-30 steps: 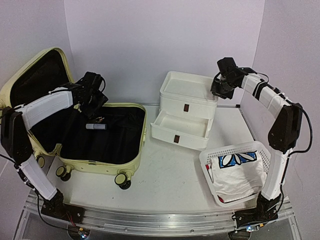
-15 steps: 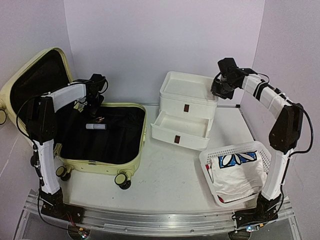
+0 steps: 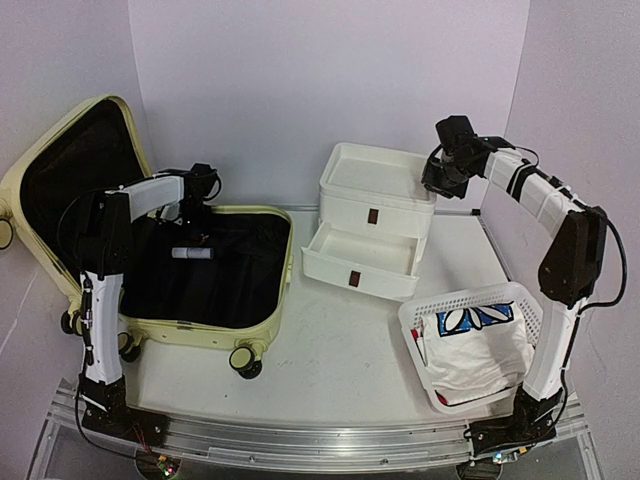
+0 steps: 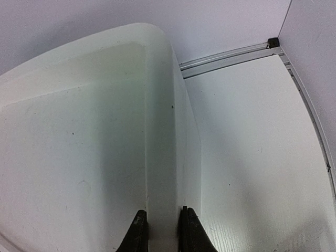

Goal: Open, take out, and arrange the luggage

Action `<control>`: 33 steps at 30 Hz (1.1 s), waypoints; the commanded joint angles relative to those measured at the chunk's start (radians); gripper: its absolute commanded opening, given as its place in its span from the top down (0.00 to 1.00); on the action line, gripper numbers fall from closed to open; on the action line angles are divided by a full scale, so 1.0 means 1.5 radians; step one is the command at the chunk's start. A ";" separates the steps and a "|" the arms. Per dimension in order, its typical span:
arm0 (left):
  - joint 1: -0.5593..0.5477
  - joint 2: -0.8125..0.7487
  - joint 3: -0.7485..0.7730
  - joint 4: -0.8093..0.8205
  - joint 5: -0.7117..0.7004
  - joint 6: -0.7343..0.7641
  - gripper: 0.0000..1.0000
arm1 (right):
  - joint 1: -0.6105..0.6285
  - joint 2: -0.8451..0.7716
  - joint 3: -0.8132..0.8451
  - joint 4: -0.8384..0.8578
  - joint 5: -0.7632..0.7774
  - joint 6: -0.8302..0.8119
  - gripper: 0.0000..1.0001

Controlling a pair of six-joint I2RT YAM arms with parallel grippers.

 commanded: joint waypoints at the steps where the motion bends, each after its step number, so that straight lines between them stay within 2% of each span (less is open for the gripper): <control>1: 0.017 0.026 0.050 -0.013 0.010 -0.014 0.43 | -0.003 -0.029 -0.011 0.019 -0.064 0.030 1.00; 6: 0.027 0.060 0.081 -0.012 0.008 0.008 0.46 | -0.004 -0.032 -0.012 0.019 -0.064 0.030 1.00; 13: 0.034 0.071 0.081 -0.012 0.023 0.014 0.65 | -0.004 -0.032 -0.012 0.019 -0.065 0.032 1.00; 18: 0.034 0.021 0.065 -0.010 0.014 0.038 0.79 | -0.003 -0.034 -0.009 0.018 -0.067 0.031 1.00; 23: 0.023 -0.074 0.034 0.001 0.028 0.074 0.81 | -0.003 -0.037 -0.013 0.019 -0.062 0.027 1.00; 27: -0.038 -0.174 -0.012 0.048 0.021 0.141 0.81 | -0.004 -0.036 -0.014 0.019 -0.069 0.027 1.00; 31: -0.142 -0.303 -0.121 0.130 0.017 0.152 0.81 | -0.004 -0.036 -0.021 0.019 -0.069 0.031 1.00; 33: -0.202 -0.356 -0.184 0.207 0.023 0.147 0.81 | -0.003 -0.039 -0.025 0.019 -0.070 0.039 1.00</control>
